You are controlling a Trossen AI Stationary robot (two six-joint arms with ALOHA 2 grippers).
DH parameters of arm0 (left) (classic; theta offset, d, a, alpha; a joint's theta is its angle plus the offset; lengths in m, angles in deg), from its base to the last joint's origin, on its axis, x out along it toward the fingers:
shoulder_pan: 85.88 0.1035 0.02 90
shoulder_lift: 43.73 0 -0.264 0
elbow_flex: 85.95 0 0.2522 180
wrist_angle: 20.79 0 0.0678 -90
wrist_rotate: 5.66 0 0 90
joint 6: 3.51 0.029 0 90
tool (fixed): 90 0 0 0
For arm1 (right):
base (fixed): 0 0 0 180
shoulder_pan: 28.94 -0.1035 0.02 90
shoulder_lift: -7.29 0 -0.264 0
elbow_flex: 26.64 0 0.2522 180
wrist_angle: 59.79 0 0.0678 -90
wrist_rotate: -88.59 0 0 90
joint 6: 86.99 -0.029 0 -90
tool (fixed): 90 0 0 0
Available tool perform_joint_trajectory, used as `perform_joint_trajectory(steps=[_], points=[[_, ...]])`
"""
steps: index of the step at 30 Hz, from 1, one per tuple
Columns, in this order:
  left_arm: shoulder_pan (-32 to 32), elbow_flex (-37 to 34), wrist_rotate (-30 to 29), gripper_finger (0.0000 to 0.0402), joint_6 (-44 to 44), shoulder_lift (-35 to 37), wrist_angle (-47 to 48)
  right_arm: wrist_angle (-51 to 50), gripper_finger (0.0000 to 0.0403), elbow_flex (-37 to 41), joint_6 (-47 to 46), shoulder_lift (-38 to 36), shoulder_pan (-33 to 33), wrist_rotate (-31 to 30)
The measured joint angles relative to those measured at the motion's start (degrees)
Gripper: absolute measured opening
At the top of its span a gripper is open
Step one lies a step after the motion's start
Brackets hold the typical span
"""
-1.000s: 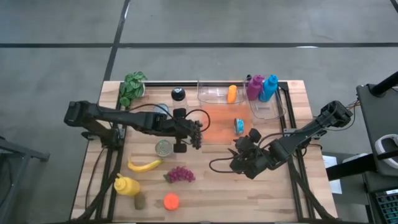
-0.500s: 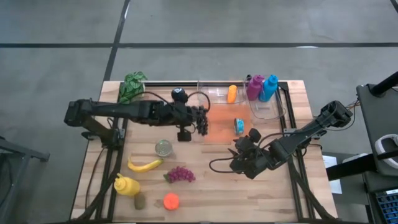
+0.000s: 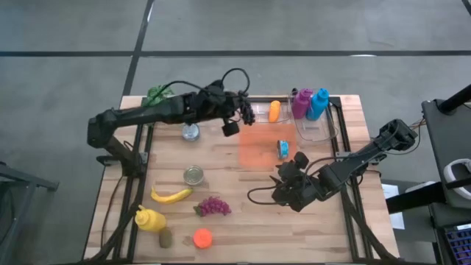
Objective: Pick & Place Food Item
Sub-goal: Put the dark violet grapes into the left transparent bin
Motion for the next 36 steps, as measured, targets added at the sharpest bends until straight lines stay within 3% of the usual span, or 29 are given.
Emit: perform_joint_trajectory(steps=[12,20,36], points=[[6.4,11.9,1.3,0.0,-1.6,-14.6,3.9,0.0,0.0206,0.0,0.0,0.0,0.0,0.0],[10.3,12.1,1.0,0.0,-4.2,-18.6,3.5,-0.1,0.0206,0.0,0.0,0.0,0.0,0.0],[11.4,12.0,1.1,0.0,-6.1,-23.5,1.1,0.0,0.0206,0.0,0.0,0.0,0.0,0.1]])
